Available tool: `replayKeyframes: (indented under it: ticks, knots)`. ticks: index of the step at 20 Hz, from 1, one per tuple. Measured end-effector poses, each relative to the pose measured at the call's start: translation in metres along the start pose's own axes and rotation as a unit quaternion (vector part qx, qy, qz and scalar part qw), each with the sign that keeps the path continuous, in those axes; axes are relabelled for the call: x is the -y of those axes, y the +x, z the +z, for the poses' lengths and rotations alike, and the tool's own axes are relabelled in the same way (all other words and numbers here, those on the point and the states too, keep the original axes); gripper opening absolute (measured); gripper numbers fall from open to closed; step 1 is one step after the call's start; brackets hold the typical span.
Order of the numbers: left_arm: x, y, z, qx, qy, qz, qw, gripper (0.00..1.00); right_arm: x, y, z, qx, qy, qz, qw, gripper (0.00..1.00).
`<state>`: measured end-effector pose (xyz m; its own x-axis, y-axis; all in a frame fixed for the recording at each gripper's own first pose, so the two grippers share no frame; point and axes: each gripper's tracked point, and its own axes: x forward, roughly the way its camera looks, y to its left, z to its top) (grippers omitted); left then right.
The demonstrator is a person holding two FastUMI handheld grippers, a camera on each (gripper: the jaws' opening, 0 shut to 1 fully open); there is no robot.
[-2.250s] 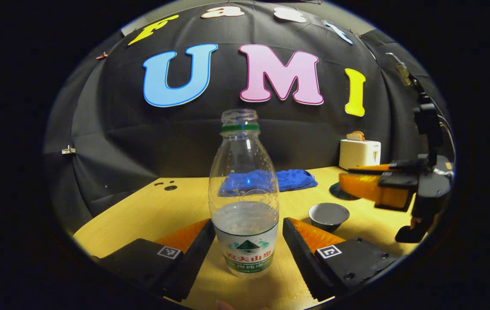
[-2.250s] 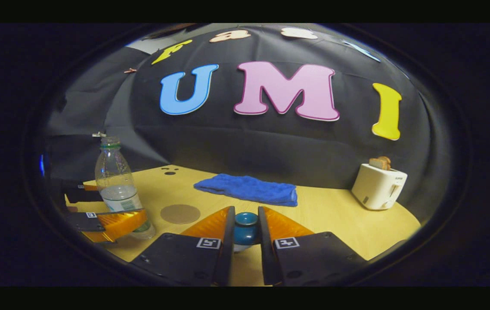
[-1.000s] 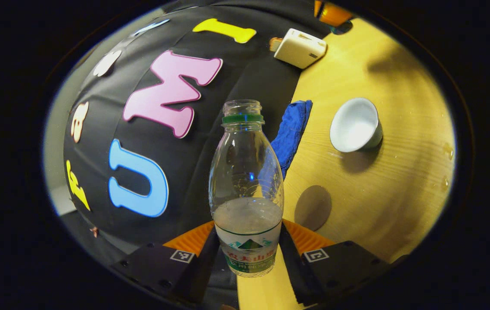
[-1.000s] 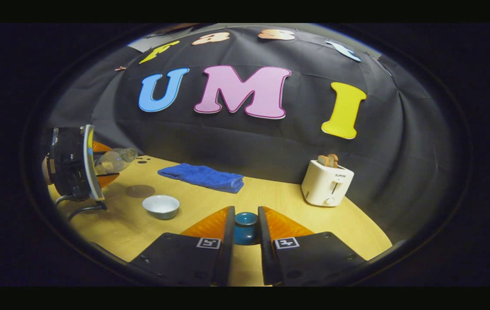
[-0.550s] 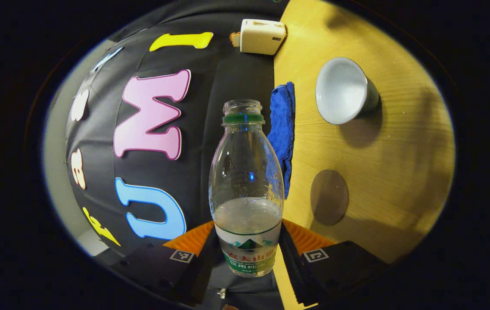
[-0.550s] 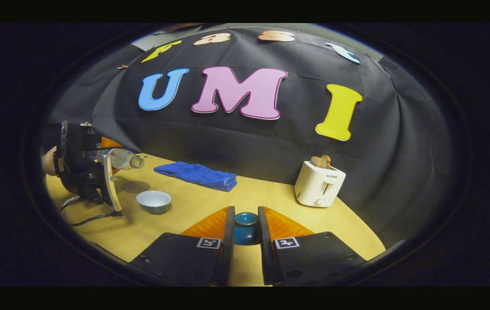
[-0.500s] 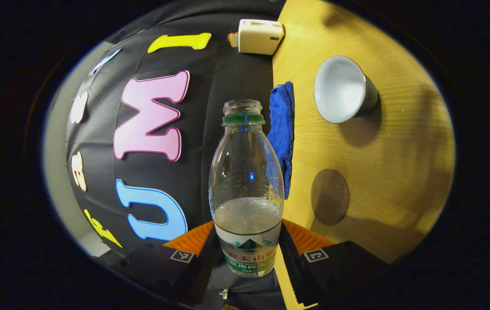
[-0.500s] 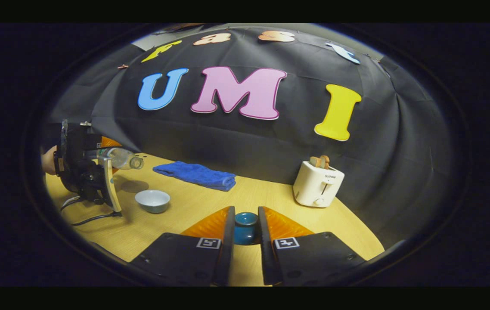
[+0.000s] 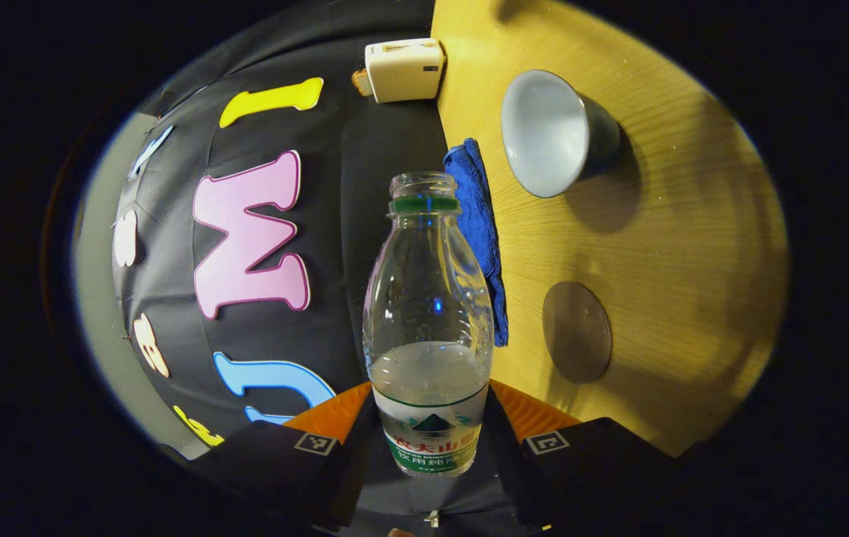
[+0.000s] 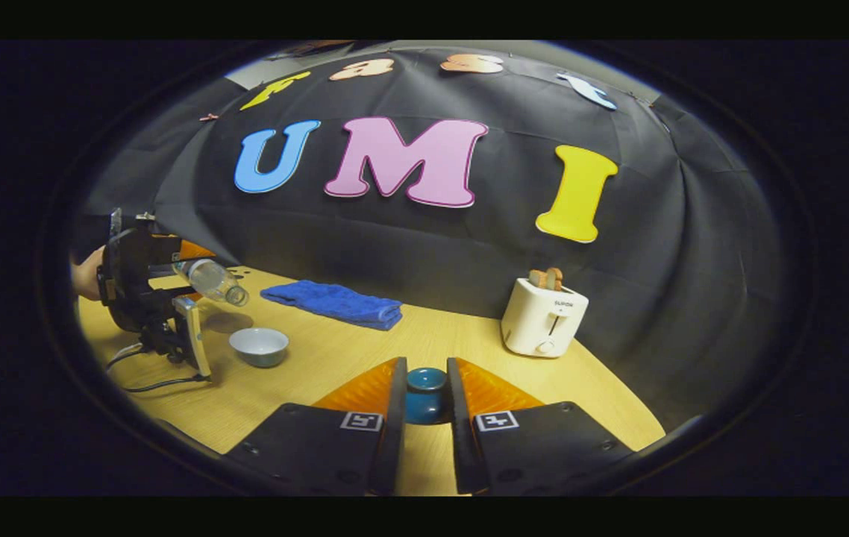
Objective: Open the teacup lid with one hand, grasp the water bottle and pour water into the teacup with the other hand; after pouring, place the water bottle on the coaster and then close the teacup lid.
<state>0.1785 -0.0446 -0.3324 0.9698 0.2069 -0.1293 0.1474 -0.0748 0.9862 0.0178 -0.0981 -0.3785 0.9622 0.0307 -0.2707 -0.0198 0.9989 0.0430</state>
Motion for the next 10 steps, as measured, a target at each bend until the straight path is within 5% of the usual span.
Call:
replayKeyframes:
  ticks: [5,10]
  knots:
    - [0.0035,0.0030,0.0011,0.005,0.013,0.000,1.000,0.77,0.0012,-0.0001,-0.0013,-0.001,-0.001,-0.003,1.000,0.26]
    - [0.0034,0.0046,0.0016,0.007,0.023,0.001,1.000,0.77,0.0011,-0.0005,0.0000,0.002,-0.004,-0.003,1.000,0.35]
